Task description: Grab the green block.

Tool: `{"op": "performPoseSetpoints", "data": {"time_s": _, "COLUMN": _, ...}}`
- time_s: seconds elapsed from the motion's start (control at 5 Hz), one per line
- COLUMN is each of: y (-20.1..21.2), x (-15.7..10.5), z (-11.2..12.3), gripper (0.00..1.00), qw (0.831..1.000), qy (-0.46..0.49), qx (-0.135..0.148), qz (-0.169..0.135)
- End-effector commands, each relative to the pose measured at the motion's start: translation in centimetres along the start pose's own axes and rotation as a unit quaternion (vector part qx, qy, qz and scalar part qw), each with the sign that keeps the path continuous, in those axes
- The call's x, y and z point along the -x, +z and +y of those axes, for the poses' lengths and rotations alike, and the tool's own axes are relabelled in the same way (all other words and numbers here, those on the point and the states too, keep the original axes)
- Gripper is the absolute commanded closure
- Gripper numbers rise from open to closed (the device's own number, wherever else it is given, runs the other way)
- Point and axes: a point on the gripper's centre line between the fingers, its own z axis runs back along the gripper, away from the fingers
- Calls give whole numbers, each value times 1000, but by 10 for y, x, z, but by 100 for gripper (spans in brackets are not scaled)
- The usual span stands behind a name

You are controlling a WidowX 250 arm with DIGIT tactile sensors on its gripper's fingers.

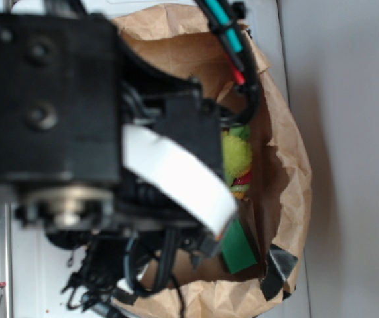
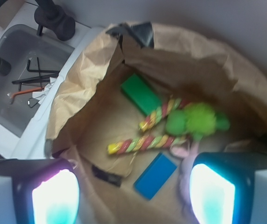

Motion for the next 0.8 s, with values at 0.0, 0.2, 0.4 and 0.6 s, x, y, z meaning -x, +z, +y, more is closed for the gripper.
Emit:
{"op": "performPoseSetpoints", "data": {"time_s": 0.0, "y": 1, "x": -12, "z": 26, "gripper": 0, "qw": 999, "qy": -16, "qx": -46, "qz": -17}}
{"op": "performPoseSetpoints", "data": {"time_s": 0.2, "y": -9, "x": -9, "z": 30, "gripper": 0, "qw": 998, "qy": -33, "qx": -50, "qz": -13}}
{"op": "performPoseSetpoints", "data": {"time_s": 0.4, "y": -17, "x": -4, "z": 33, "gripper": 0, "qw": 997, "qy": -61, "qx": -40, "qz": -14}}
{"op": "performPoseSetpoints", "data": {"time_s": 0.6, "y": -30, "x": -4, "z": 32, "gripper": 0, "qw": 994, "qy": -101, "qx": -40, "qz": -12}}
